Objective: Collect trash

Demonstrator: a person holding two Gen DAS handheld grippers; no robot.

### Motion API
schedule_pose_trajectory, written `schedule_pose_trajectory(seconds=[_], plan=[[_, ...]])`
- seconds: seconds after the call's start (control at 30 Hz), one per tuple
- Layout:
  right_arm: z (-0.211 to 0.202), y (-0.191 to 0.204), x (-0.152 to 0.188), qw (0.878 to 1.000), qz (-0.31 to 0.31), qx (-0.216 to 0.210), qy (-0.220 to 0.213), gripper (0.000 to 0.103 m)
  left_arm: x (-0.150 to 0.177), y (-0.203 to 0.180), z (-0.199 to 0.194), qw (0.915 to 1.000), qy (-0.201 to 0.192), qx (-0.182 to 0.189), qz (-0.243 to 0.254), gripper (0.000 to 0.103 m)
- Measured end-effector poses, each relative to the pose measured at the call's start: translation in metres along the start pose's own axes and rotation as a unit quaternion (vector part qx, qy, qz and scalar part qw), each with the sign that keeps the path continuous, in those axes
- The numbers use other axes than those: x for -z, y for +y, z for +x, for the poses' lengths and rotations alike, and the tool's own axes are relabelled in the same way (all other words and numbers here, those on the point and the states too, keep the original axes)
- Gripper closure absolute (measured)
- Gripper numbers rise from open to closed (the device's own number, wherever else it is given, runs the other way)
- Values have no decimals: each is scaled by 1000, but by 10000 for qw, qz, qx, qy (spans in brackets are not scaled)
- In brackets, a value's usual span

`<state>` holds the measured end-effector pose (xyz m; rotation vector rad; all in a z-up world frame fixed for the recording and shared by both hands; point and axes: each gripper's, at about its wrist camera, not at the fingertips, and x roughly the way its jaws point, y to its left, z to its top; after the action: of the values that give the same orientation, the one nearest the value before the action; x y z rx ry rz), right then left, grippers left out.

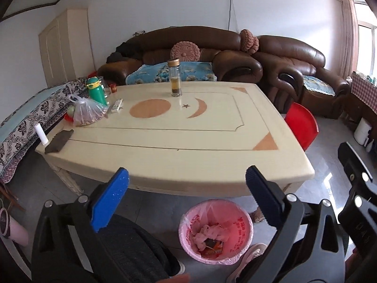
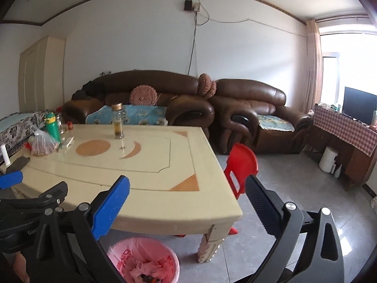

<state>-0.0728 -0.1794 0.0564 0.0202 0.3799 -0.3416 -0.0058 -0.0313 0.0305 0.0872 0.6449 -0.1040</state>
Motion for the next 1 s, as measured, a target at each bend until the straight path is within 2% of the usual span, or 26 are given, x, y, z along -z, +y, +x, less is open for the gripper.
schedule_pose_trajectory(seconds=[0.3, 0.47, 1.0], plan=[[-3, -5, 2, 9997, 162, -34, 168, 7, 3, -3, -11, 9999, -139, -56, 13, 6], [-5, -2, 7, 9991, 165, -161, 343, 7, 2, -2, -11, 9999, -89, -58, -15, 6], [-5, 6, 10, 9991, 60, -124, 393, 7, 1, 6, -9, 9999, -51, -88, -27, 6]])
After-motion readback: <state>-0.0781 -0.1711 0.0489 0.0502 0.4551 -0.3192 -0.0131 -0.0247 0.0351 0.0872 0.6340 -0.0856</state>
